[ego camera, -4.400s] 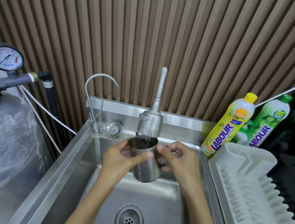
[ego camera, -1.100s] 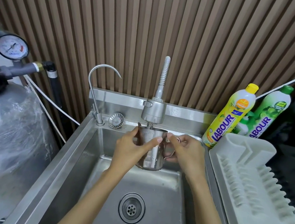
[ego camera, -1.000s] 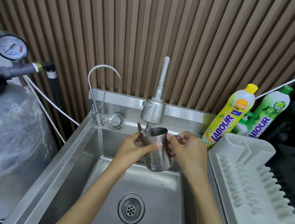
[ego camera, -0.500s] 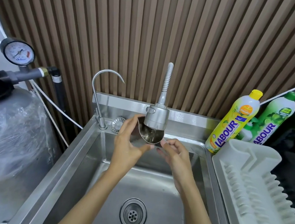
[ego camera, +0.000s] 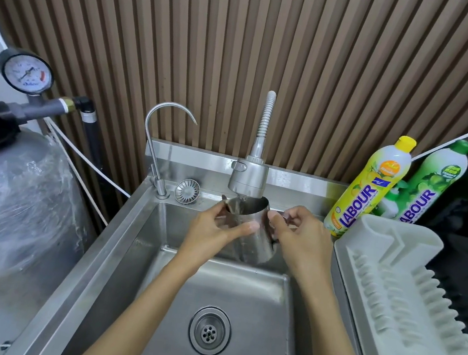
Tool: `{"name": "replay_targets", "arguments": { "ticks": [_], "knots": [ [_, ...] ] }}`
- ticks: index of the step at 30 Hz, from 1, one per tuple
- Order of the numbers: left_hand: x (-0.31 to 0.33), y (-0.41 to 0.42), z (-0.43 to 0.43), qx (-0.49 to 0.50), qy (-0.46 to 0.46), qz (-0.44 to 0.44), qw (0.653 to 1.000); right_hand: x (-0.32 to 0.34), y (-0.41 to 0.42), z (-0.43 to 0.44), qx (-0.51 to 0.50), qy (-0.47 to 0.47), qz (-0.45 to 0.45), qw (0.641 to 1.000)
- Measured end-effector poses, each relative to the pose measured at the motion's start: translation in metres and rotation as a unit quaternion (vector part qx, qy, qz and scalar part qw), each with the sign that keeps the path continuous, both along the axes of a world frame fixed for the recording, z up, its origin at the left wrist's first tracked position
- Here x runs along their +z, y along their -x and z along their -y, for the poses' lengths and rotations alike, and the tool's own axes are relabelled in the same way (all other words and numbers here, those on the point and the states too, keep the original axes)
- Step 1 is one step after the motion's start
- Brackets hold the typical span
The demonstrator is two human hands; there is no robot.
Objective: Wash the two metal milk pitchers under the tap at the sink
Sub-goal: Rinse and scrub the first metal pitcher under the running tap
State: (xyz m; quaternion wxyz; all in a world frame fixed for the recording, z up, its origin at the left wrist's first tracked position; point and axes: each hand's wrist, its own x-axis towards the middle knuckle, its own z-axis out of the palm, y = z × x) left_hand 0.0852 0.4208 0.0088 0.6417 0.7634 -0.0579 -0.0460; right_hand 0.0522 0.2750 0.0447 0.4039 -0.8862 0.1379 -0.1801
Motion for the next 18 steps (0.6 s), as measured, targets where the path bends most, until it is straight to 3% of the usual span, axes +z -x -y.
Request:
{"name": "replay_targets", "arguments": {
  "ticks": [2,6,11,14,18],
  "knots": [
    [-0.005,-0.002,0.003,-0.010,0.034,0.022,0.999,-0.001,0.000,-0.002,0.019,-0.034,0.019,0.999],
    [-0.007,-0.002,0.009,0.029,0.081,0.058,0.995,-0.012,-0.009,-0.004,0.090,-0.224,0.051,0.969],
    [0.001,-0.002,-0.004,0.083,-0.035,0.139,0.986,-0.028,-0.015,-0.008,0.154,-0.442,0.013,0.884],
    [0.011,0.003,-0.011,0.123,-0.113,0.159,0.973,-0.030,-0.008,-0.012,0.151,-0.478,-0.005,0.865],
    [0.014,0.007,-0.009,0.141,-0.153,0.110,0.972,-0.024,-0.005,-0.016,0.098,-0.431,-0.012,0.897]
  ]
}}
